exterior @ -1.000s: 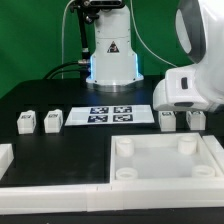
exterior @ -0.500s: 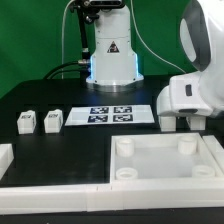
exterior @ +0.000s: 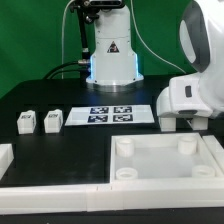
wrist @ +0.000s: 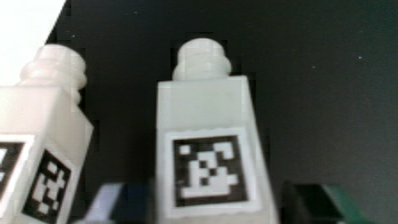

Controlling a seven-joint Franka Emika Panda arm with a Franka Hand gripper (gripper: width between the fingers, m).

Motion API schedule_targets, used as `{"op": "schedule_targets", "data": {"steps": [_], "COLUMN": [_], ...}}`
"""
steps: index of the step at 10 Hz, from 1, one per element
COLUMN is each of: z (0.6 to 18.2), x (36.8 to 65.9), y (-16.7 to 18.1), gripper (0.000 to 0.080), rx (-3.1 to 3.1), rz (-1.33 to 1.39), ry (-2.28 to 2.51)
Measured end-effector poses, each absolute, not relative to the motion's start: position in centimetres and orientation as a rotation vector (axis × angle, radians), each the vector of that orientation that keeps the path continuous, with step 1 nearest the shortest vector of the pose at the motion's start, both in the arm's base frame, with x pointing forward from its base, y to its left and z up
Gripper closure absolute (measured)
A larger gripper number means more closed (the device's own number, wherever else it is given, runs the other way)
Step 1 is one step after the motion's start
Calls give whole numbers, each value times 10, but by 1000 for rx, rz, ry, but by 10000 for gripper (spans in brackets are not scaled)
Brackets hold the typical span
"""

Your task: Assemble one leg

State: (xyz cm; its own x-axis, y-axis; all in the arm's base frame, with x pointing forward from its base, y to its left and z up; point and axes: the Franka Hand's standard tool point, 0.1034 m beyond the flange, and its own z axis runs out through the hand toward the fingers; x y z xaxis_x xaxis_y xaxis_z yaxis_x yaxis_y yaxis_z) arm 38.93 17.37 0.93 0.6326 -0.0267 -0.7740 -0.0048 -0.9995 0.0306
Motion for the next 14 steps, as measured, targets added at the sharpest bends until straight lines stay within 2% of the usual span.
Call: {"op": "schedule_targets", "data": {"steps": [1,7,8,10,11,12,14], "z": [9,10,21,65,82,101,137], "x": [389,391,404,435,451,473,493], "y": [174,173,167,158,152,146,133], "gripper": [509,508,508,508,507,507,507], "rx": [2815,2817,2840,2918,2965,3059,3129], "rz": [-1335,-1333,-1306,-1183,-1108,-895,-626], "ry": [-27,-28,43,128,146,141,101]}}
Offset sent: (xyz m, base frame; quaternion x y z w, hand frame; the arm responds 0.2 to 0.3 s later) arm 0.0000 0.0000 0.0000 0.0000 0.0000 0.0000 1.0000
